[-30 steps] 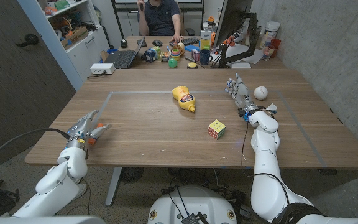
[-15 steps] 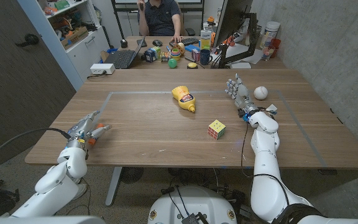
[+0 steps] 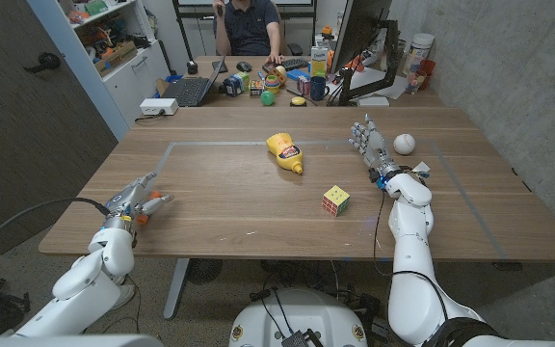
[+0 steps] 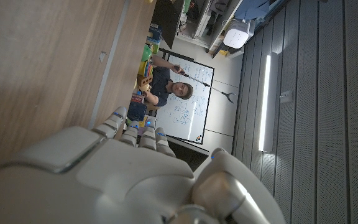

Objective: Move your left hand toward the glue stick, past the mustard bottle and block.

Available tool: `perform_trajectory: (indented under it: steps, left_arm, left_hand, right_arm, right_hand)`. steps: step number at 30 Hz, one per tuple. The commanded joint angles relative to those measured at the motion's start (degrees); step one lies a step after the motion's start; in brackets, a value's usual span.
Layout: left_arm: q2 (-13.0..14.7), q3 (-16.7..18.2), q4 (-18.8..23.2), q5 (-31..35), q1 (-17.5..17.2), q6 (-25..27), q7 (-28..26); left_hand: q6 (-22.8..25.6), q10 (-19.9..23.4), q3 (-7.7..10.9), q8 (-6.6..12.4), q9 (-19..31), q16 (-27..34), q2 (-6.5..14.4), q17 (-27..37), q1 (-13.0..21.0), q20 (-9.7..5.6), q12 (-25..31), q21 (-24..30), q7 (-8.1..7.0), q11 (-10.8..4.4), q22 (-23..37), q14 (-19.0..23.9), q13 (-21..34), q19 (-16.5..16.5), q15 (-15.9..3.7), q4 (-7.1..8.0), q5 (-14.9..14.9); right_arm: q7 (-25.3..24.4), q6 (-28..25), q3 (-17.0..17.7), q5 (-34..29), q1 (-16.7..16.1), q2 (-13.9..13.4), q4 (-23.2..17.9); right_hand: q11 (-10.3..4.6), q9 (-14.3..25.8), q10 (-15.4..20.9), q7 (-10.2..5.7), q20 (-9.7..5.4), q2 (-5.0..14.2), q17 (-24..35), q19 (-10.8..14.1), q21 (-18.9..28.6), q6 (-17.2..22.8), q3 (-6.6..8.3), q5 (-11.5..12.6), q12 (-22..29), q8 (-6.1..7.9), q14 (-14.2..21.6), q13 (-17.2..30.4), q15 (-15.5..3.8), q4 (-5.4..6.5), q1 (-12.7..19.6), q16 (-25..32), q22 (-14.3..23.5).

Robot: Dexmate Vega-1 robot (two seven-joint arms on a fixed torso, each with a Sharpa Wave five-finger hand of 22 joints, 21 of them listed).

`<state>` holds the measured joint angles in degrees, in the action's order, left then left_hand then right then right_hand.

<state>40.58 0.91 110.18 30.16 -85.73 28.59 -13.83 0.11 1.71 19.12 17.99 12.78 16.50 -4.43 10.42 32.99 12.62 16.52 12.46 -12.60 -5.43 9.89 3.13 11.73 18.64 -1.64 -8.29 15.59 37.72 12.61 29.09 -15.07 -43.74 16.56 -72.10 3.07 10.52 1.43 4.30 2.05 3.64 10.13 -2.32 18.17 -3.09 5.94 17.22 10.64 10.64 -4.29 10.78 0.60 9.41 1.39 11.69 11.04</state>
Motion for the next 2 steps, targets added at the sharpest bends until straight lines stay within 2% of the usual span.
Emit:
perform_trajectory:
  steps: [1,2]
  left_arm:
    - [0.6,0.1,-0.4,-0.2,0.2,-0.5,0.5]
    - [0.7,0.1,-0.5,-0.3,0.2,-0.6,0.7]
  left_hand:
    - [0.7,0.6,0.47,0.55,0.1,0.0,0.3,0.2,0.5,-0.03,-0.1,-0.4,-0.1,-0.25,0.1,0.7,0.1,0.5,0.08,0.01,-0.3]
    - [0.8,0.6,0.47,0.58,0.1,0.0,0.3,0.2,0.5,-0.03,-0.1,-0.4,-0.1,-0.3,0.1,0.7,0.1,0.5,0.0,0.03,-0.3]
  right_arm:
    - [-0.3,0.0,-0.4,-0.3,-0.2,0.2,-0.3]
    - [-0.5,0.0,-0.4,-0.3,-0.2,0.3,-0.3]
  right_hand:
    - [0.28,0.1,-0.1,0.25,0.23,0.31,0.2,-0.3,-0.3,-0.3,-0.5,0.5,0.3,0.15,-0.2,0.2,0.25,0.04,-0.5,0.2,0.1]
    - [0.26,0.1,-0.1,0.26,0.21,0.31,0.2,-0.3,-0.3,-0.3,-0.52,0.5,0.3,0.15,-0.2,0.2,0.24,0.04,-0.5,0.2,0.1]
